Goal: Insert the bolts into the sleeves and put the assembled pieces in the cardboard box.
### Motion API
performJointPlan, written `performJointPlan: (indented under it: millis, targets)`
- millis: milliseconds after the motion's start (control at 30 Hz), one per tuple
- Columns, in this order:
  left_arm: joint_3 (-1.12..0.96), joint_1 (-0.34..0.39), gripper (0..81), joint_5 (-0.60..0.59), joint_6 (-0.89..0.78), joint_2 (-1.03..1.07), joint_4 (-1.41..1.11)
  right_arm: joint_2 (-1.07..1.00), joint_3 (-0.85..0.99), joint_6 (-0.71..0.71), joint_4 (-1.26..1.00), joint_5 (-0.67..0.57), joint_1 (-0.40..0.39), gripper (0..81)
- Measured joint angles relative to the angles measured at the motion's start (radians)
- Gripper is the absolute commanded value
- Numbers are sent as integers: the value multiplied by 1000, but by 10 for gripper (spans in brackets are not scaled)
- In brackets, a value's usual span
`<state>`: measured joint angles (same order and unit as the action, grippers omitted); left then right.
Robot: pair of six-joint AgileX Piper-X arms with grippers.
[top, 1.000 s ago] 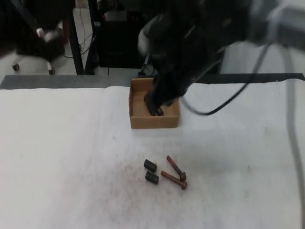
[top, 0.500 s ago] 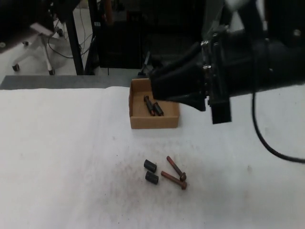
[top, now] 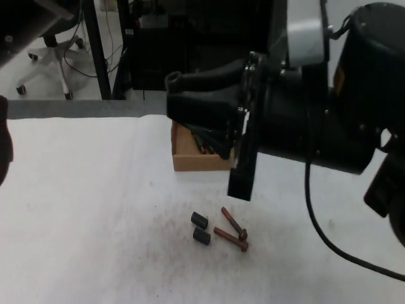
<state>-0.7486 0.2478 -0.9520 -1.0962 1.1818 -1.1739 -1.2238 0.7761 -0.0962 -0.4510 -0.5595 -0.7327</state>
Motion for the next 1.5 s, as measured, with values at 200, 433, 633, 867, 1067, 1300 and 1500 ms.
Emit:
performJointPlan:
  millis: [200,433,633,867,1067,1300,1500]
  targets:
    - [0,0,4,-88,21,0,-7,-1,1,-70,-77,0,12,8]
    - [0,0,4,-123,111,0,4,-1,1,-106,-98,-59,23,8]
    - [0,0,4,-107,146,0,17,-1,1,-115,-100,-92,23,8]
    - [0,0,4,-134,186,1,24,-1,1,-149,-100,-92,23,8]
    - [0,3,4,-162,222,1,65,-1,1,-183,-100,-92,23,8]
    - [0,52,4,-162,240,19,71,-1,1,-227,-86,-92,23,8]
    - [0,78,4,-162,260,33,74,-1,1,-233,-56,-92,23,8]
